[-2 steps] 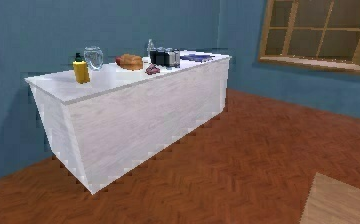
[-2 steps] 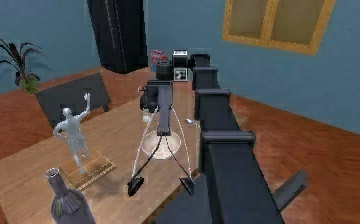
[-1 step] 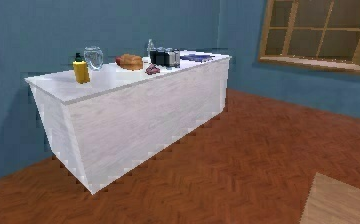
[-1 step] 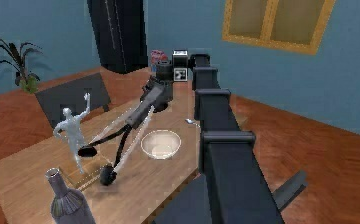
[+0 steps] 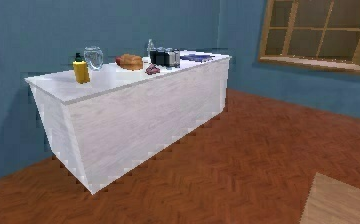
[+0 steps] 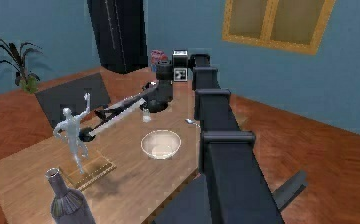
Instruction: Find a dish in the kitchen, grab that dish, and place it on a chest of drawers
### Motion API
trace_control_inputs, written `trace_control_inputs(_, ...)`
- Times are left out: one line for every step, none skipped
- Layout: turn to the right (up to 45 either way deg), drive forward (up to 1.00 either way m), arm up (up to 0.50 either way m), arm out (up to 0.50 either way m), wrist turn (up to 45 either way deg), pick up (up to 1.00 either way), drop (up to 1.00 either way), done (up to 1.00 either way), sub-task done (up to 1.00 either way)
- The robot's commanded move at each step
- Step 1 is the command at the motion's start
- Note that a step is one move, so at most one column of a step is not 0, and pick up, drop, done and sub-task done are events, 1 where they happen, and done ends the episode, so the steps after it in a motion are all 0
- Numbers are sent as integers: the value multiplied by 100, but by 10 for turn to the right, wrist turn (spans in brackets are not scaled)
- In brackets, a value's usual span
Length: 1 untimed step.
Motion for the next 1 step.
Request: trace_control_inputs(0, 0, 0, 0, 450, 0, 0, 0, 0)
